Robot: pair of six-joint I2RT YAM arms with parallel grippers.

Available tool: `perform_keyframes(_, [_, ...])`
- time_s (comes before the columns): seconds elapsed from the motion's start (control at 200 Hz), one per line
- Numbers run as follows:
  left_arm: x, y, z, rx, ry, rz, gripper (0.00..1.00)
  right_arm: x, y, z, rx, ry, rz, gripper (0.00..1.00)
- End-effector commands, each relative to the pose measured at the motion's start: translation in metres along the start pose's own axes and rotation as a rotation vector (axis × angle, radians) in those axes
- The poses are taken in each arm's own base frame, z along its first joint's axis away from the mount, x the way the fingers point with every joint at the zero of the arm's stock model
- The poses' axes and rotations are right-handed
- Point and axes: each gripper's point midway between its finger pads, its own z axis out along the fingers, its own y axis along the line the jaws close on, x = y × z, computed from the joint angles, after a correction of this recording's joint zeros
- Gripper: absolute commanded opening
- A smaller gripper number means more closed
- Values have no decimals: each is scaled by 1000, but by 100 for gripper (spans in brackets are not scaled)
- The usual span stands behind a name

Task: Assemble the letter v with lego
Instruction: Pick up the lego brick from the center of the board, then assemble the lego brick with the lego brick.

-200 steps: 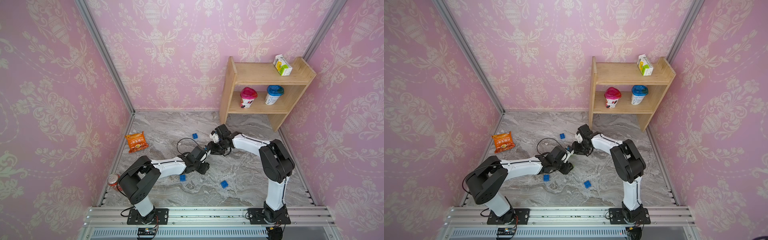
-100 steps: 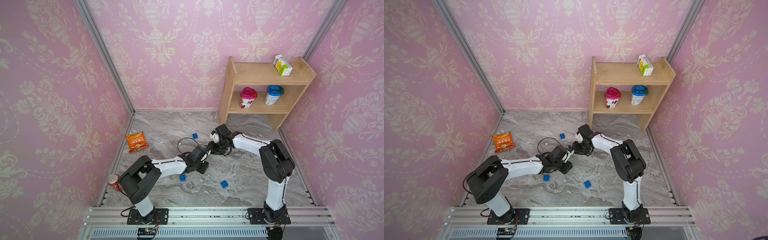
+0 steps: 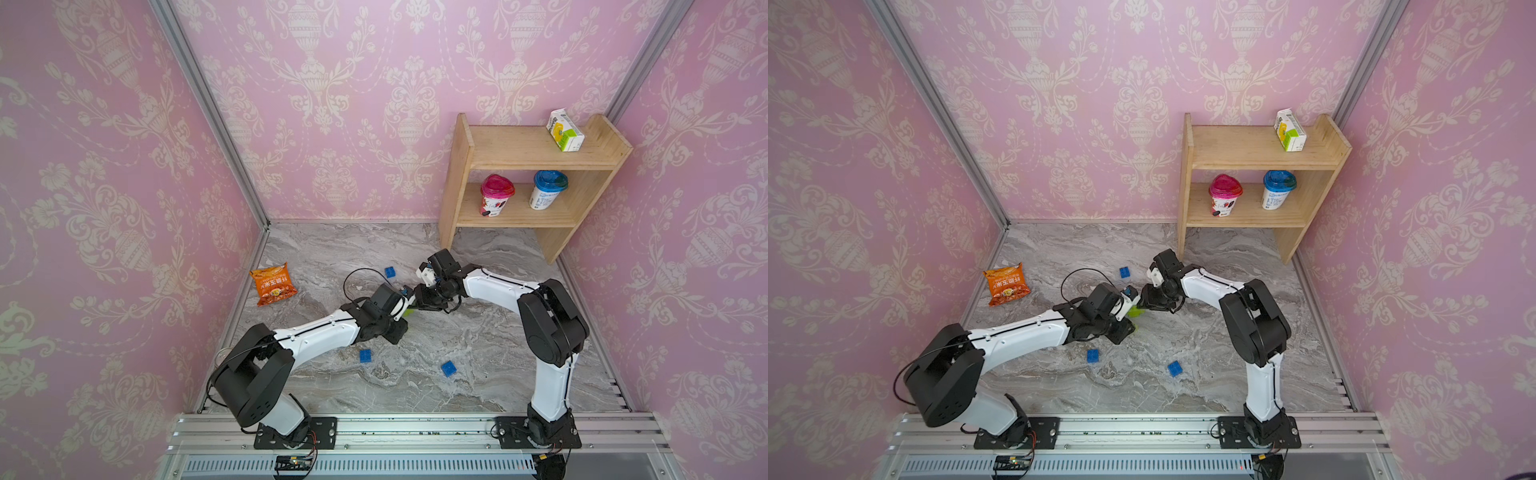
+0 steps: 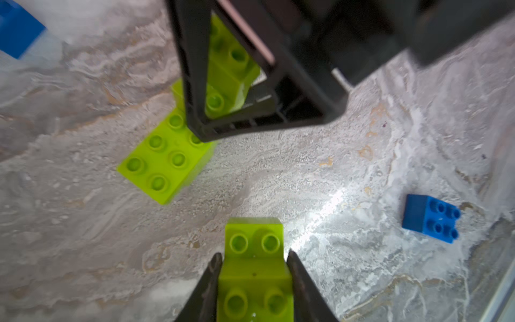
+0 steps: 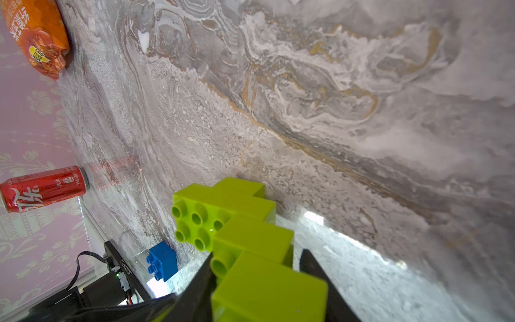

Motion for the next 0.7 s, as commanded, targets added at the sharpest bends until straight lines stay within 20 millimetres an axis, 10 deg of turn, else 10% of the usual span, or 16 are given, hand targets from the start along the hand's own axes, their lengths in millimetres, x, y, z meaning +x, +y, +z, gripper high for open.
perform_keyframes(0.0, [-16,1,-30,104,-40,-4,31,-7,14,-7,-31,-19,-37,46])
perform_keyframes(0.695, [-32,52,-14,44,52,235,29,-7,22,-9,-13,-23,-88,46])
